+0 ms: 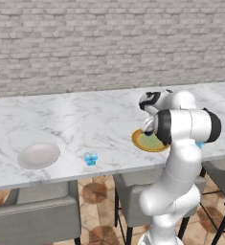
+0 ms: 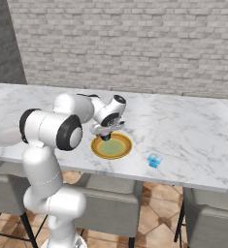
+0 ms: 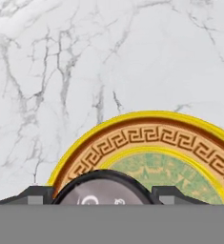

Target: Place two yogurt containers on each plate.

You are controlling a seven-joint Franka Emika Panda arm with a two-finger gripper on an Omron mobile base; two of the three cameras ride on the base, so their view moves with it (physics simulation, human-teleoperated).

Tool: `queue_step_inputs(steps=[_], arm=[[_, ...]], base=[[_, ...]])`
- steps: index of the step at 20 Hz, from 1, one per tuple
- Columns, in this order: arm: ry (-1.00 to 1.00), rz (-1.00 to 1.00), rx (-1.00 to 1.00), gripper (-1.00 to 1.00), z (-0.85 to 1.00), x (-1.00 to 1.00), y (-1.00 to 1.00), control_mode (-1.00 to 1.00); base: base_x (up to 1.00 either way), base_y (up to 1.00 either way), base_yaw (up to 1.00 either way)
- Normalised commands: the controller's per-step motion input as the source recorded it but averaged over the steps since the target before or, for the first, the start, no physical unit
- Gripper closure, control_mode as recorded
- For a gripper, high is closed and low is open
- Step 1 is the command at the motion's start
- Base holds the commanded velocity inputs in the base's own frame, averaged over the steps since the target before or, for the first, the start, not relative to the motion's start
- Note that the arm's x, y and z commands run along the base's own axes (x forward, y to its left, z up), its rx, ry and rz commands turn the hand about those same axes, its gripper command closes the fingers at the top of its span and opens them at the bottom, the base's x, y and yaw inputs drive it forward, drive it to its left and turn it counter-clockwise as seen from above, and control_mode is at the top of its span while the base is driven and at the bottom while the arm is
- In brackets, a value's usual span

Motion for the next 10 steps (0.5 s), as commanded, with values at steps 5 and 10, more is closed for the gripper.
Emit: queue_step_inputs(steps=[5,10], arm=[[0.01,-0.02,0.08,1.00,-0.11,0.30,-0.05,-1.00],[0.00,-0.01,0.00,1.00,-0.22,0.13,0.00,-1.00]], base=[[0.00,0.00,0.00],[0.00,0.00,0.00]])
